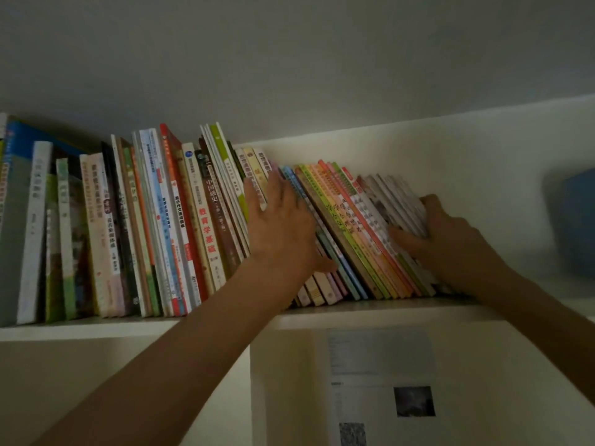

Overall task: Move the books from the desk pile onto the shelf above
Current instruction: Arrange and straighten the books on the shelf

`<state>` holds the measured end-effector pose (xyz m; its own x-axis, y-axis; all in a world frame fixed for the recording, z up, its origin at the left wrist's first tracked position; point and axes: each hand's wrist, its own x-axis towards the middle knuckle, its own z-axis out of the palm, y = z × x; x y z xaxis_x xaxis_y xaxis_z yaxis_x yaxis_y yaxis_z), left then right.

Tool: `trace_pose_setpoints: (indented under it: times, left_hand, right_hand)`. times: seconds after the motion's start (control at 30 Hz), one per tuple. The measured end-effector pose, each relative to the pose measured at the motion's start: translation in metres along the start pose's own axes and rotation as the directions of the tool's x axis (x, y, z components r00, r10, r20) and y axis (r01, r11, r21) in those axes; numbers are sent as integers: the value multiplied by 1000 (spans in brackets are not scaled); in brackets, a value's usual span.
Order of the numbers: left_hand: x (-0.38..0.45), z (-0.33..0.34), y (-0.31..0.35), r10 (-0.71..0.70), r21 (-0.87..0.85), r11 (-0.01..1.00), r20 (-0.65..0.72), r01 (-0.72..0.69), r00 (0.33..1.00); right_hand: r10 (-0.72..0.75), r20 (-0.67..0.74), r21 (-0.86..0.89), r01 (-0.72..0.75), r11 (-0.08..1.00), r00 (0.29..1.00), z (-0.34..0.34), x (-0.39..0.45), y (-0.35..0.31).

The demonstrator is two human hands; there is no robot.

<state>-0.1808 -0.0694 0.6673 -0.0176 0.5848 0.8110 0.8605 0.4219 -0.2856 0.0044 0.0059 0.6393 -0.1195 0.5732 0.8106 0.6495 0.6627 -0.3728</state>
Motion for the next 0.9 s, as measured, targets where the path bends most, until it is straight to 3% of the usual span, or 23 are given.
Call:
trace_pose_setpoints:
  times: [0.17,0.27,0.37,0.47,0.53,0.77,0.9]
  left_hand:
    - [19,-14,20,-38,49,998,146,31,989]
    - [-3,7,14,-62,-235,970,-3,60,998]
    - [-52,39,-5,-113,-540,841,-224,-26,968]
    - [-66,53,-27,-130,-599,800,-205,-19,970]
    - [-59,53,-36,-107,-584,811,-193,-27,975]
    - [-51,60,-53,-2,-530,840,-210,-112,978]
    - [-53,56,-53,6,-556,825,-178,-106,984]
  right_hand:
    - [65,-176,48,-57,997,982,13,-5,-14]
    - [81,-170,20,-79,997,982,16,-6,-19]
    - [86,11,66,-86,994,996,5,-4,-19]
    - [65,307,122,-107,987,949,-16,-4,-20]
    - [45,345,65,-72,995,938,-21,-7,-21]
    - [73,55,135,-79,988,996,3,-11,-19]
    - [96,44,77,-100,992,994,9,-15,-24]
